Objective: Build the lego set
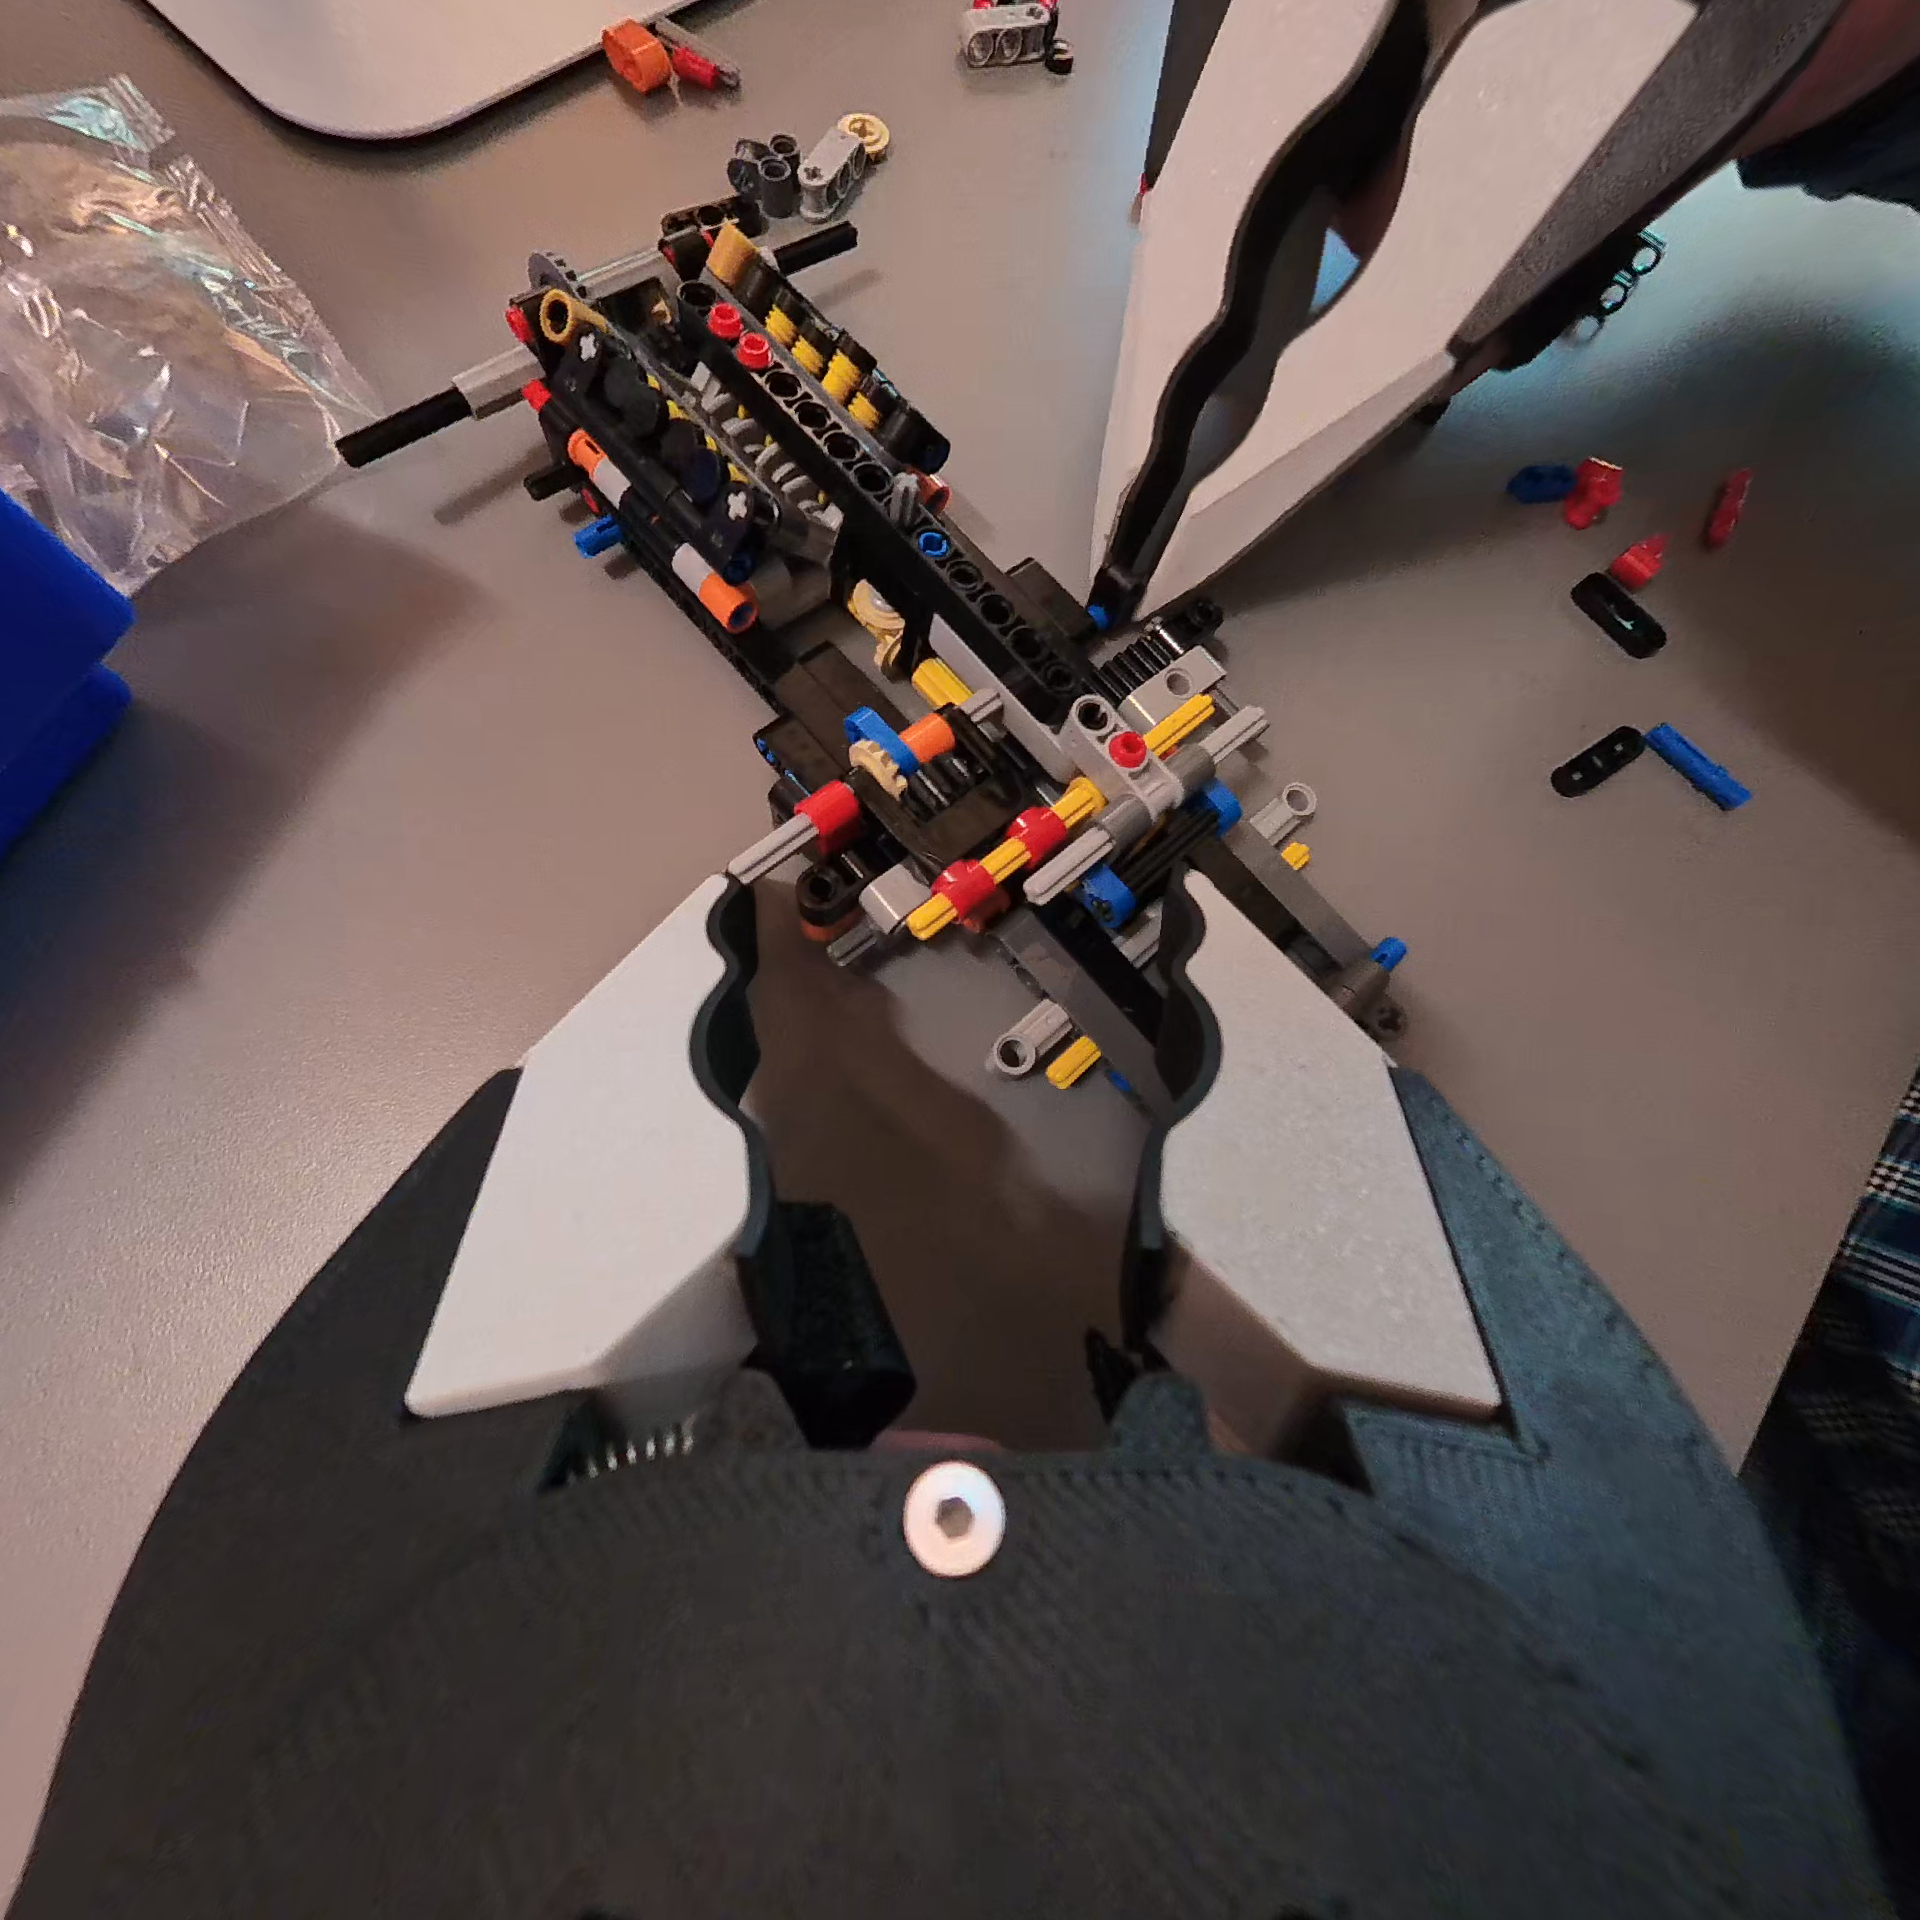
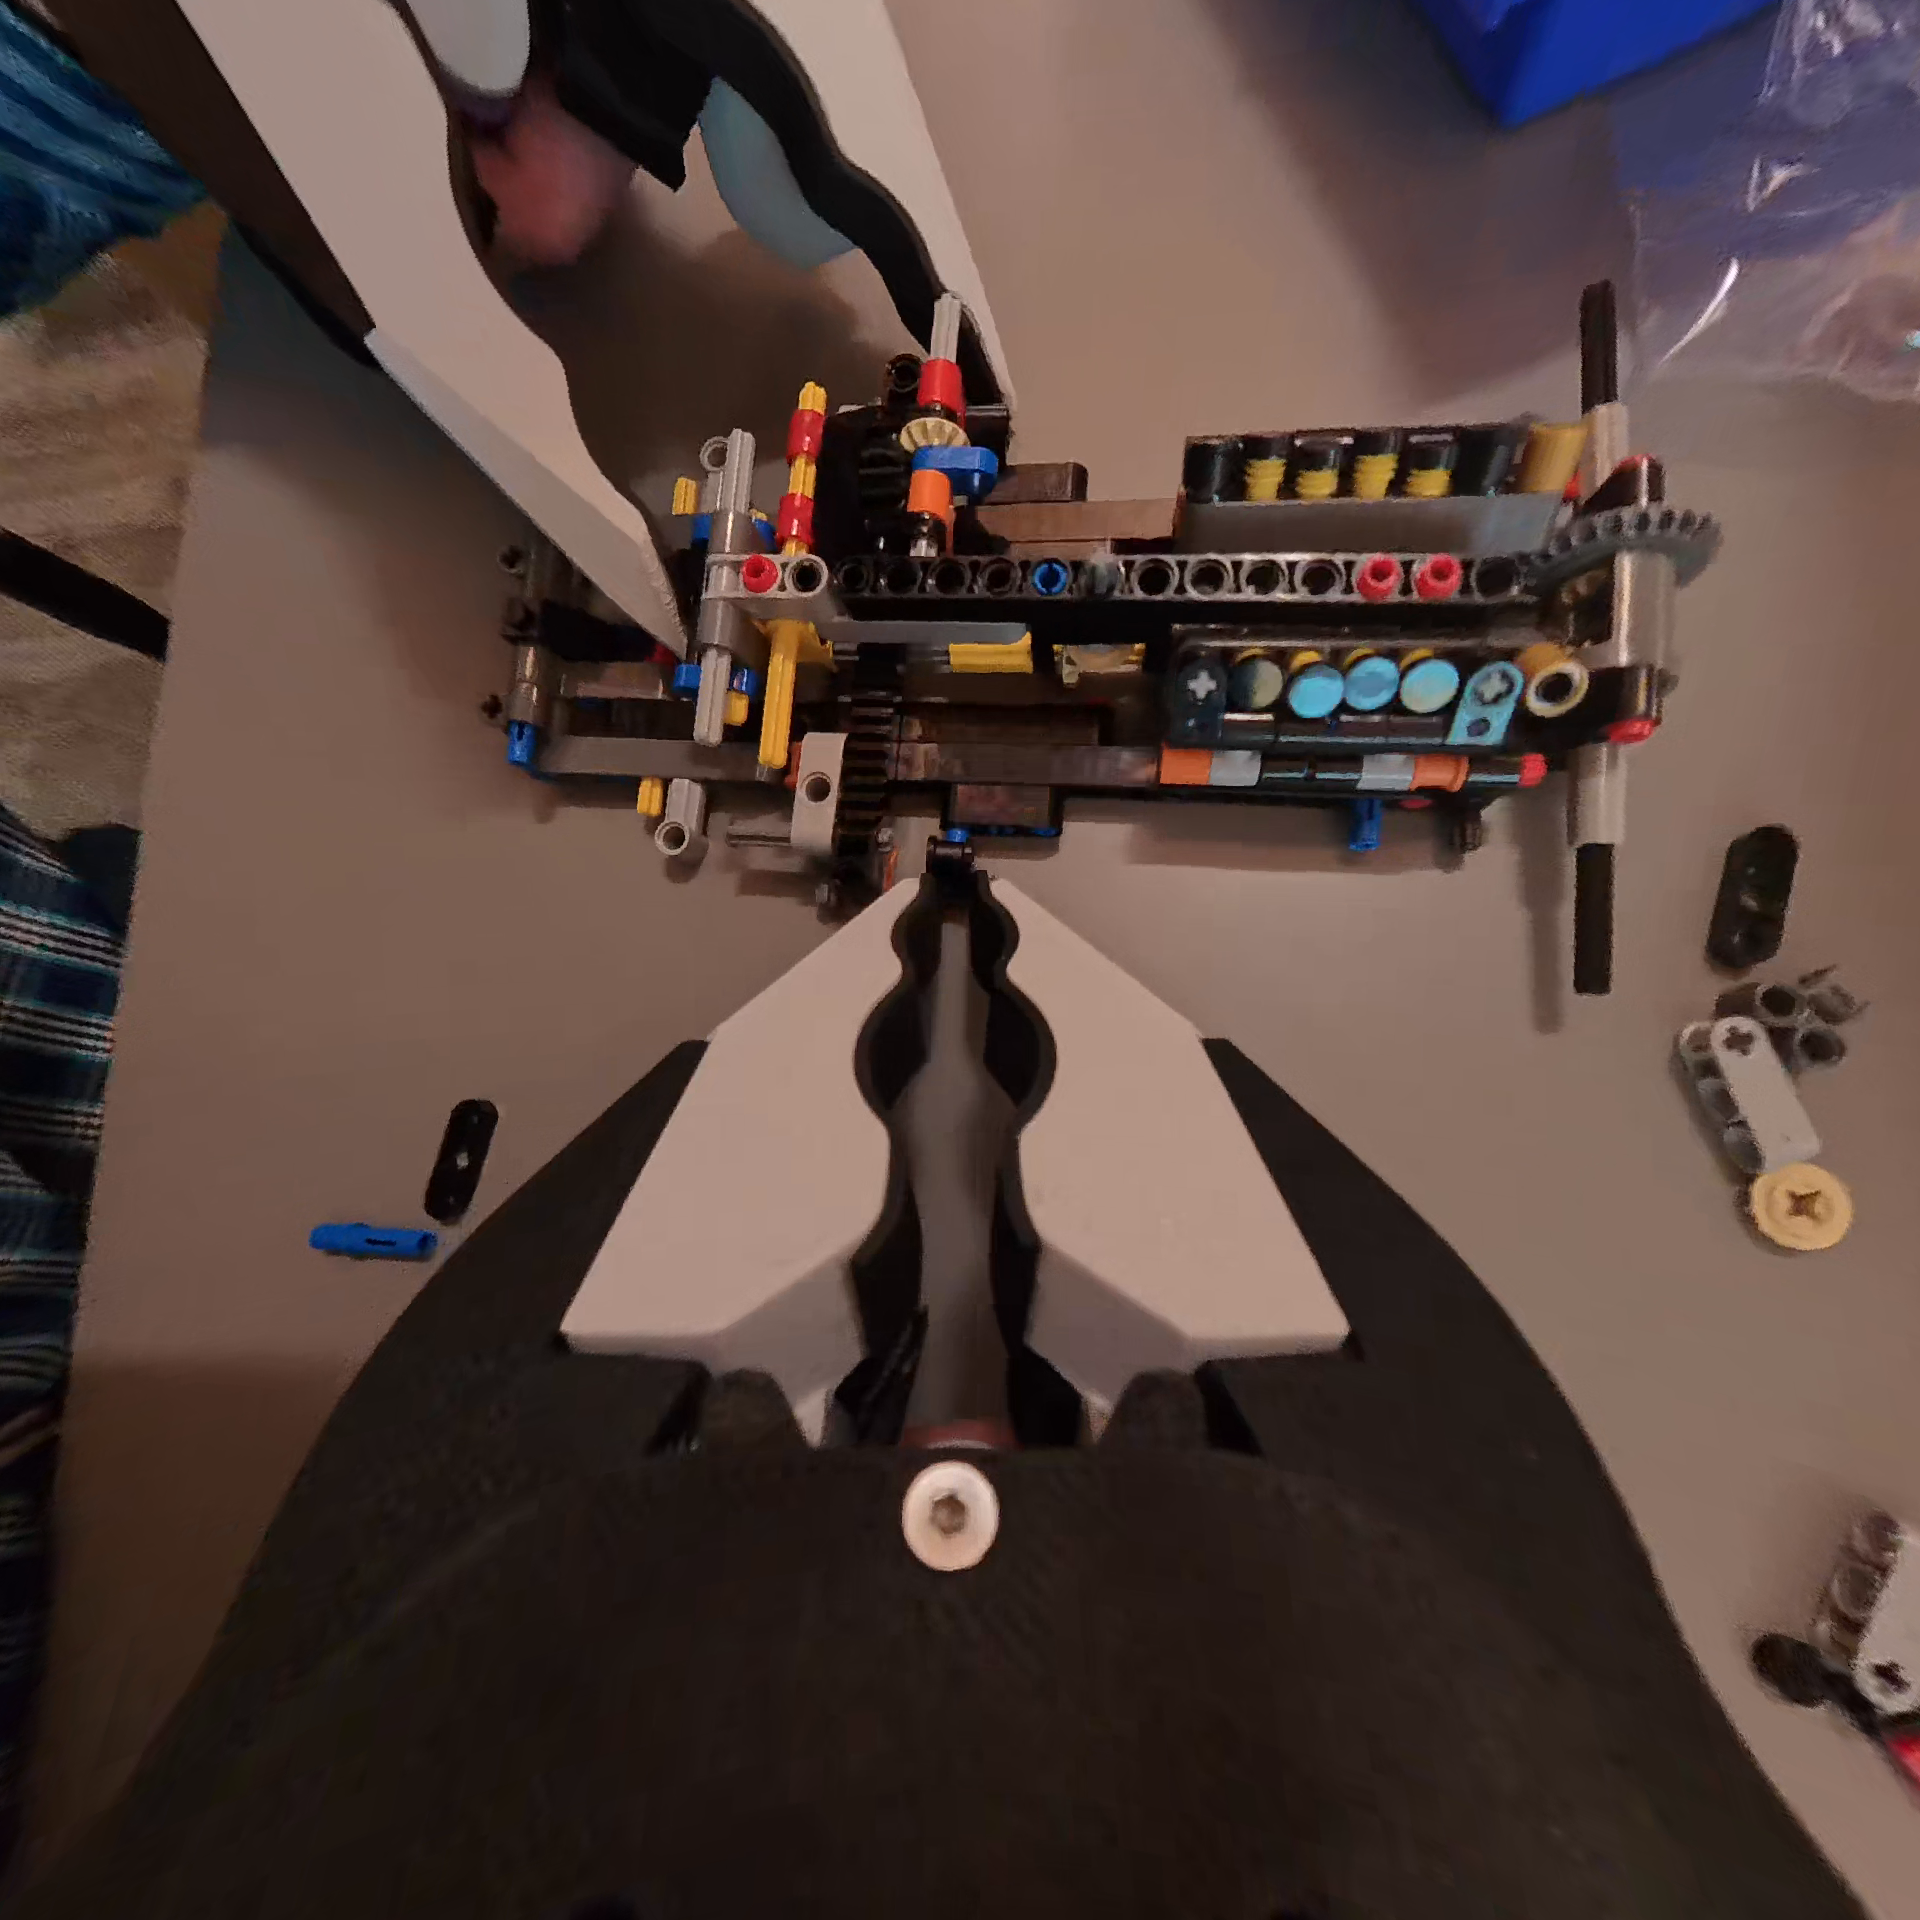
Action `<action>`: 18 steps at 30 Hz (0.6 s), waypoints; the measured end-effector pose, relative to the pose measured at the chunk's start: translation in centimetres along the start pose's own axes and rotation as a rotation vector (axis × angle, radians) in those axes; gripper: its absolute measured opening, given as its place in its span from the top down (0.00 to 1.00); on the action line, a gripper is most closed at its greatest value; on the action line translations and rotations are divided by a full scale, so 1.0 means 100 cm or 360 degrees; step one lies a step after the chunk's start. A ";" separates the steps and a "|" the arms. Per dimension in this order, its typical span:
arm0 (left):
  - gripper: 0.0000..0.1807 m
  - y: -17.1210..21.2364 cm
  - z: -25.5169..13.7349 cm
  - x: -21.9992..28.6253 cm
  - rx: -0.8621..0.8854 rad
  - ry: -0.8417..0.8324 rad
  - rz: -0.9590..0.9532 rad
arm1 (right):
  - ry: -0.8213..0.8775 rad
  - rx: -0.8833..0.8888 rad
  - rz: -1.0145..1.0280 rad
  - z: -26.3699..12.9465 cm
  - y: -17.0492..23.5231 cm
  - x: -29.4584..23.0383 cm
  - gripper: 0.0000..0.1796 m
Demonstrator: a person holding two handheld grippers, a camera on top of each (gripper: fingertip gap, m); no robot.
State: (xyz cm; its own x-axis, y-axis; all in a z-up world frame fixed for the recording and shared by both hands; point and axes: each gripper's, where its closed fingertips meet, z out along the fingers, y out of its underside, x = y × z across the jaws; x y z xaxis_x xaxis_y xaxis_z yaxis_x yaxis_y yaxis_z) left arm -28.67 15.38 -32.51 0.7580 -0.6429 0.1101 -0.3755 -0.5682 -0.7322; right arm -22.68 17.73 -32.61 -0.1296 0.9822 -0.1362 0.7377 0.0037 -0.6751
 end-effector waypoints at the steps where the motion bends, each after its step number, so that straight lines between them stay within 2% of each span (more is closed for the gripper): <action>1: 0.58 0.000 0.000 0.000 0.0000 0.0001 0.0001 | 0.0023 -0.0015 -0.0055 0.001 -0.001 0.000 0.99; 6: 0.58 0.000 0.000 0.000 0.0000 0.0001 -0.0006 | 0.0080 -0.0069 -0.0208 0.003 -0.002 0.001 0.99; 10: 0.58 0.000 0.000 -0.001 0.0002 -0.0006 0.0000 | 0.0047 -0.0046 -0.0193 0.001 -0.001 0.001 0.99; 15: 0.58 -0.001 0.000 -0.001 0.0002 0.0000 -0.0007 | 0.0068 0.0006 -0.0182 -0.018 -0.003 0.000 0.87; 18: 0.58 -0.001 0.000 -0.001 0.0003 0.0007 -0.0010 | 0.0075 -0.0009 -0.0192 -0.023 0.000 -0.007 0.86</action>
State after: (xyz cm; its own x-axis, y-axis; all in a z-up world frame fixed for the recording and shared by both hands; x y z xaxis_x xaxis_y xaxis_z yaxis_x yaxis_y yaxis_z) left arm -28.69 15.46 -32.47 0.7580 -0.6415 0.1179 -0.3697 -0.5716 -0.7325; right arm -21.04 17.45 -30.85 -0.1864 0.9823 -0.0201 0.7225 0.1232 -0.6803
